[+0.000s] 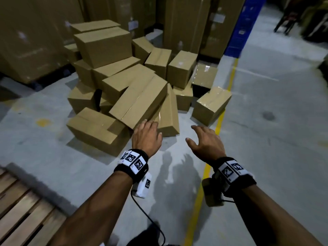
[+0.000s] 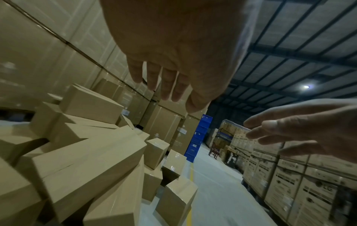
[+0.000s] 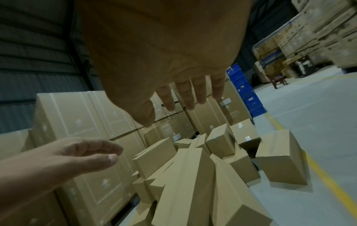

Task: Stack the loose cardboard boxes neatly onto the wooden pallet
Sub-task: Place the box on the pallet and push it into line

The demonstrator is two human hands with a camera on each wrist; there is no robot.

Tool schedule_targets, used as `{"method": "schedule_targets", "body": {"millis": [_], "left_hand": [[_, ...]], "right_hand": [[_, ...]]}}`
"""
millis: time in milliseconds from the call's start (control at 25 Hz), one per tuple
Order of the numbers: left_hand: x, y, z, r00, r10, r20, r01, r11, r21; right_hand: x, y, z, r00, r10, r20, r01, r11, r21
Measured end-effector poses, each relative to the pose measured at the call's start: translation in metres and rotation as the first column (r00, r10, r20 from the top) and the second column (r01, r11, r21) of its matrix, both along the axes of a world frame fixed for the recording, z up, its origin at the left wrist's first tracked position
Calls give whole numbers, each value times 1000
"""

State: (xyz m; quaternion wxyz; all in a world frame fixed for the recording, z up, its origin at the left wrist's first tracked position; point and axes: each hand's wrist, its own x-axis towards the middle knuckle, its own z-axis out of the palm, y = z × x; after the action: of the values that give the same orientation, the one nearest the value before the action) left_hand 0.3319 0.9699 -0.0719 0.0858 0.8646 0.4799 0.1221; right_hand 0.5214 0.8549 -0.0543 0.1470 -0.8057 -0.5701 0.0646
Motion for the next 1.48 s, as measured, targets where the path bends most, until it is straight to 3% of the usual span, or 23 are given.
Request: {"method": "schedule_targets", "body": {"millis": [200, 520, 720, 1000, 1160, 1480], "left_hand": [[98, 90, 6, 997, -57, -50, 56, 998, -22], [287, 216, -28, 995, -4, -95, 0, 999, -39], [382, 286, -11, 994, 67, -91, -74, 994, -77], [489, 401, -26, 993, 85, -85, -95, 988, -121], [552, 500, -50, 995, 84, -60, -93, 980, -175], [653, 689, -43, 994, 40, -101, -63, 969, -239]], "right_hand": [[95, 76, -8, 998, -55, -9, 55, 998, -16], [300, 217, -47, 997, -22, -74, 18, 998, -62], [408, 308, -26, 996, 33, -86, -39, 997, -66], [512, 430, -30, 994, 47, -95, -59, 989, -135], [570, 526, -44, 998, 31, -55, -41, 983, -181], [653, 686, -33, 990, -58, -129, 30, 977, -213]]}}
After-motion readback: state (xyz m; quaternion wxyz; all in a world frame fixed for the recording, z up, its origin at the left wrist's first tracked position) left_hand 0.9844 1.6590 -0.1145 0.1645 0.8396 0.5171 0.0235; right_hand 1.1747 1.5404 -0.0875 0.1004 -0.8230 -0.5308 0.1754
